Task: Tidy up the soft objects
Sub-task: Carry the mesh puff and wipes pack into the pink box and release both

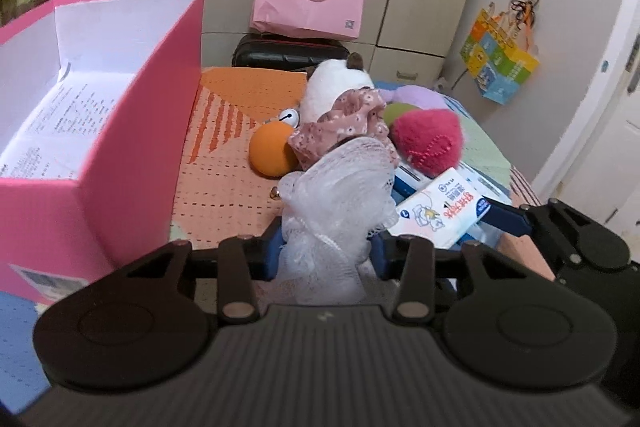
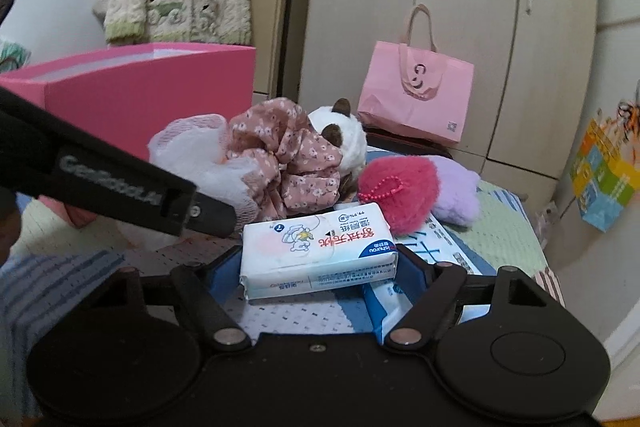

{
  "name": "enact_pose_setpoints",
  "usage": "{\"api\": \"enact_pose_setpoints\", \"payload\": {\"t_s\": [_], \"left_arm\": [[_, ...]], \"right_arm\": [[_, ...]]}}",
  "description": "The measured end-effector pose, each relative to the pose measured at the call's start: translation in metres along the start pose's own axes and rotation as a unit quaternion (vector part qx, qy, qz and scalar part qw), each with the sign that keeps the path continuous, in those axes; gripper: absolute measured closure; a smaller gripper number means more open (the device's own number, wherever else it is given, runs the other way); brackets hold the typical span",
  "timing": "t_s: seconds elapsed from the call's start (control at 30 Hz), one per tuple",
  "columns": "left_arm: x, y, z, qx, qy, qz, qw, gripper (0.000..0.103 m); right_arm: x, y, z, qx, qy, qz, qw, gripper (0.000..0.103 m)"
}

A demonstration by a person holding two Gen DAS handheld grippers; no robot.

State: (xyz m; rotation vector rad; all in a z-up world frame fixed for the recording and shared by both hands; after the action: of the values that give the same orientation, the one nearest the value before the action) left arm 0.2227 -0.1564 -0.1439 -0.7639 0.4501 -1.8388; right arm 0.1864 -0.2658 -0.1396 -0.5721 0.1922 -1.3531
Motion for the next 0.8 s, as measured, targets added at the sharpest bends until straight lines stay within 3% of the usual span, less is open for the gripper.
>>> {"api": "enact_pose_setpoints", "payload": {"t_s": [0.43,0.8], "left_arm": [[0.004,-0.068,-0.012,-0.021,0.025,-0.044,0.9985,0.062],[-0.025,-0.136,-0.026,-0.072,0.051,-0.064,0.9940,0.062]], "right_arm": [[-0.001,-0.044,-0.006,-0.047,0.089,0.015,0.995,0.021],[-0.031,-0.094,0.013,-0.059,0.134,0.116,0.982,0.021]]}}
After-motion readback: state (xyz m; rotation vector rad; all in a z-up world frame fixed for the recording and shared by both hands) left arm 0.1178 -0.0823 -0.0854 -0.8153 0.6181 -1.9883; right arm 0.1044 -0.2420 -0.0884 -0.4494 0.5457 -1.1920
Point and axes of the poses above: each gripper's, at about its wrist camera, not at the fingertips, and y roughly the way its jaws point, x to its right, z to its top, the point moved 9 cm from there along y, roughly the way its jaws point, and after that the axes turned 8 degrees about -y, right-handed, at the moved point
